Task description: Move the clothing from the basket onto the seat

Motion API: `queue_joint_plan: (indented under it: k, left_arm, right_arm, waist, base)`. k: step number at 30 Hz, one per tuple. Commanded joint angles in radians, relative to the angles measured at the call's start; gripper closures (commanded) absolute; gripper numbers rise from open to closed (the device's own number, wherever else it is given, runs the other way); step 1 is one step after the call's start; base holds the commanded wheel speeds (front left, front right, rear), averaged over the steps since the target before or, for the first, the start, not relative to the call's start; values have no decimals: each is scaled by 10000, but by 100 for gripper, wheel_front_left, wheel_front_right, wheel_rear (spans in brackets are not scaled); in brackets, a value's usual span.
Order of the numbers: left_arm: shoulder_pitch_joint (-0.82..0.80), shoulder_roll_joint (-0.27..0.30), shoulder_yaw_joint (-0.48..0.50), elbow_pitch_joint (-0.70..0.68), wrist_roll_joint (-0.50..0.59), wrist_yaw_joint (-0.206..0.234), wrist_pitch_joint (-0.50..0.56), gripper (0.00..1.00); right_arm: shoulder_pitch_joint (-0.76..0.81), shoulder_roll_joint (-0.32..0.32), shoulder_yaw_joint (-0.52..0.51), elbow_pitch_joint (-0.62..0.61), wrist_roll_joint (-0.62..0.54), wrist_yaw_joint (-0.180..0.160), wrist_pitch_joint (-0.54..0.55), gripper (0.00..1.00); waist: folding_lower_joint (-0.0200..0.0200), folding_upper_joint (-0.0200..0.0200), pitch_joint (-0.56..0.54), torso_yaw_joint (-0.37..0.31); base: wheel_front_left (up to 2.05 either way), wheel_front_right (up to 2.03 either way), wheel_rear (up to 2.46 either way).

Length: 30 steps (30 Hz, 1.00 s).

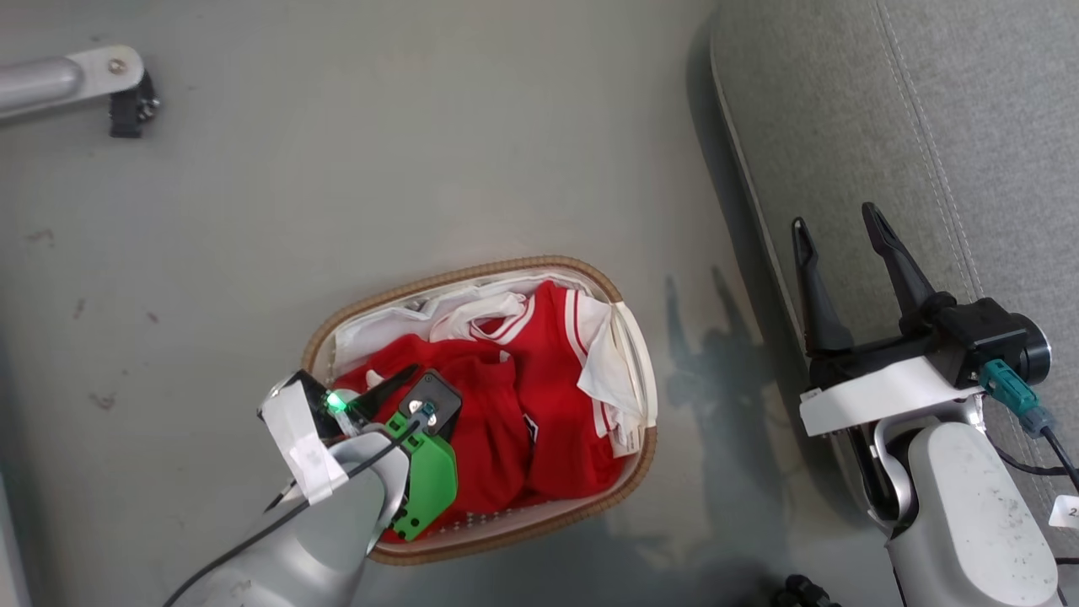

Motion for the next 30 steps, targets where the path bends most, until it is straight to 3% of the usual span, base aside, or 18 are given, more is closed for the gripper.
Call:
queue_joint_plan:
  k: [1,12,30]
  left_arm:
    - [-329,98,-139,130,-98,-20,15,0]
    - [-1098,392,-1089,913,-861,-21,785,0]
    - [-1478,975,-1381,1216,-1348,-21,1922,0]
  right_arm:
    - [-187,-34,30,-61,88,-6,-18,0]
    - [-624,-31,434,-315,152,-6,-18,0]
    - [-973,-31,965,-611,218,-6,-18,0]
  waist:
    - [-1,0,604,-464]
    - [-1,0,1633,-947]
    - [-1,0,2379,-1465]
  base:
    - [0,0,0]
    - [0,0,0]
    - [0,0,0]
